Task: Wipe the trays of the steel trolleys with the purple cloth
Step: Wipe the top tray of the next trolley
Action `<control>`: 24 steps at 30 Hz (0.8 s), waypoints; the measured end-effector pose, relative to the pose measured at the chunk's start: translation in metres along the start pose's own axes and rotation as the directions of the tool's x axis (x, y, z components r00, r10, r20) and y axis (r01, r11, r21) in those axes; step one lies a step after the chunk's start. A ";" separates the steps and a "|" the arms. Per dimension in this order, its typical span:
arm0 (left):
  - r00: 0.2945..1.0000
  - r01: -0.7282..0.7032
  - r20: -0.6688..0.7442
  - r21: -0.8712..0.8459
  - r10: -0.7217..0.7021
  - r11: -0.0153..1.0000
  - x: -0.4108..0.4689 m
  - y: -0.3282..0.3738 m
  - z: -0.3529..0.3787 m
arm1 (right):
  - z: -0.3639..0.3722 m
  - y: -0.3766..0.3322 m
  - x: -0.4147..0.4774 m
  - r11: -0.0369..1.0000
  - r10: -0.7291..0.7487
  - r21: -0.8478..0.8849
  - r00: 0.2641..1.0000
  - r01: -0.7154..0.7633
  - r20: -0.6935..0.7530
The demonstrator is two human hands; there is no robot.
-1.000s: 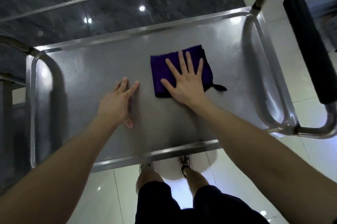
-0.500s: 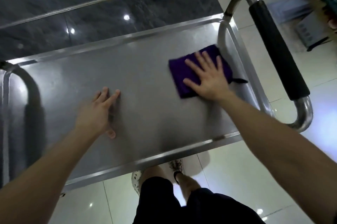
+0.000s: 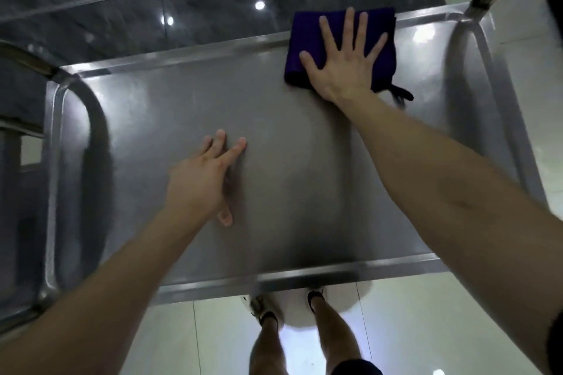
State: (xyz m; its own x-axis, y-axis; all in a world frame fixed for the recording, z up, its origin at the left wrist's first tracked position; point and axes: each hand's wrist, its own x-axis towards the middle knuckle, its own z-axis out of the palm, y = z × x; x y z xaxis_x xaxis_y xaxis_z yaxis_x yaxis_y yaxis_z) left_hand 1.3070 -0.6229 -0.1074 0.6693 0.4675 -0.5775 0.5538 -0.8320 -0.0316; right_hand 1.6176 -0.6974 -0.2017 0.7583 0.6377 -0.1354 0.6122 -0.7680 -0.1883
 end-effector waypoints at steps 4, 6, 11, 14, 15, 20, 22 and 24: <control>1.000 -0.007 -0.018 -0.001 0.007 1.000 0.001 -0.002 -0.007 | 0.018 -0.054 -0.017 0.992 -0.123 -0.035 0.992 0.124 0.019; 1.000 -0.007 -0.015 0.001 0.007 1.000 0.003 -0.003 -0.009 | 0.026 -0.066 -0.031 0.986 -0.156 -0.053 0.987 0.158 0.038; 1.000 -0.018 0.001 0.004 0.018 1.000 0.008 -0.005 -0.010 | 0.038 -0.054 -0.095 0.982 -0.186 -0.024 0.982 0.187 0.016; 1.000 -0.028 -0.009 0.012 0.028 1.000 0.008 -0.007 -0.010 | 0.043 -0.049 -0.150 0.984 -0.180 -0.019 0.984 0.180 0.012; 0.999 -0.029 -0.017 0.016 0.030 0.999 0.008 -0.007 -0.010 | 0.045 -0.048 -0.171 0.984 -0.179 -0.010 0.984 0.179 0.001; 0.999 -0.032 -0.029 0.016 0.033 0.999 0.005 -0.004 -0.008 | 0.059 -0.043 -0.274 0.981 -0.192 -0.004 0.981 0.192 -0.034; 0.999 -0.038 -0.016 0.008 0.038 0.999 0.006 -0.005 -0.007 | 0.060 -0.033 -0.302 0.975 -0.221 -0.018 0.975 0.221 -0.007; 0.998 -0.058 -0.019 0.031 0.058 0.998 0.009 -0.008 -0.006 | 0.056 -0.014 -0.317 0.969 -0.248 -0.004 0.968 0.248 0.025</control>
State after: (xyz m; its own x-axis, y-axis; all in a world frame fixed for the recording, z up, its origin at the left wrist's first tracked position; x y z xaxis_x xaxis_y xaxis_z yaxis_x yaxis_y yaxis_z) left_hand 1.3121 -0.6104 -0.1076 0.7098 0.4239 -0.5627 0.4985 -0.8666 -0.0239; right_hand 1.3562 -0.8853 -0.2102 0.5769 0.8096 -0.1085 0.7821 -0.5858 -0.2126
